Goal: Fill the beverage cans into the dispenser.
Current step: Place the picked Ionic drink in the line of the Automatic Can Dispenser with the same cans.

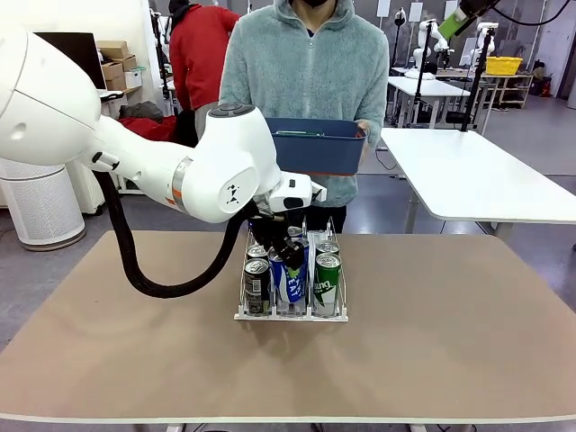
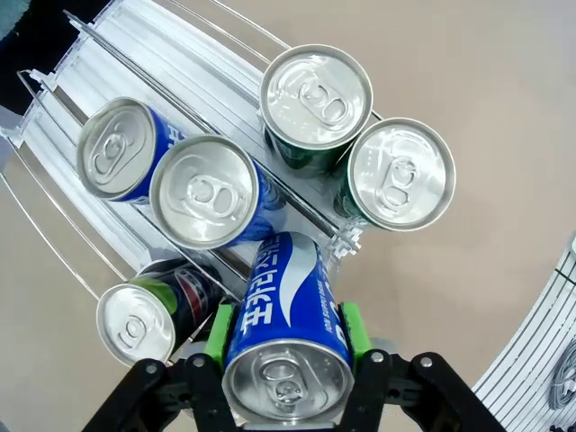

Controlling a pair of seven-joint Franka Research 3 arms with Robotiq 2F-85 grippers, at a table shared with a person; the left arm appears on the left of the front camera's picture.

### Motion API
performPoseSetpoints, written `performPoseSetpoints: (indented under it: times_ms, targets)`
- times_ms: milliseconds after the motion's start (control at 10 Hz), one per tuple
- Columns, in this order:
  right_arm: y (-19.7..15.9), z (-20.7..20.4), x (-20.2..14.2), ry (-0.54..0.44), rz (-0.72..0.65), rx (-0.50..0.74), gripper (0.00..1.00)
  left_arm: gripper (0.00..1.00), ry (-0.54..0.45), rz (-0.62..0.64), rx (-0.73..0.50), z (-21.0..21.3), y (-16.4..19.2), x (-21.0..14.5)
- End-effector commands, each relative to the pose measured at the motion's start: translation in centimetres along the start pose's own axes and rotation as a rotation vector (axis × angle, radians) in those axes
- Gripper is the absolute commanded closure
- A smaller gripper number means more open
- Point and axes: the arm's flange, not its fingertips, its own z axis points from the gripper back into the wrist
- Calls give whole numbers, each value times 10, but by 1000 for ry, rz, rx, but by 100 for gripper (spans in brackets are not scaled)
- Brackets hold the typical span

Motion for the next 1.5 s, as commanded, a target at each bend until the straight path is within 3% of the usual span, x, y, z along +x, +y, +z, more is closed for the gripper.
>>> performPoseSetpoints:
  times_ms: [0,600,800,1400]
  targets:
    - [1,0,0,1,-8,1,0,43,-20,-29,28,-3,8,13]
    - [1,0,0,1,-8,1,0,43,67,-100,-78,-15,4,21]
    - [1,0,0,1,-8,1,0,43,72,-59,-35,-20,-3,16]
    - [1,0,0,1,-8,1,0,43,158,-120,-102,-38,-4,23]
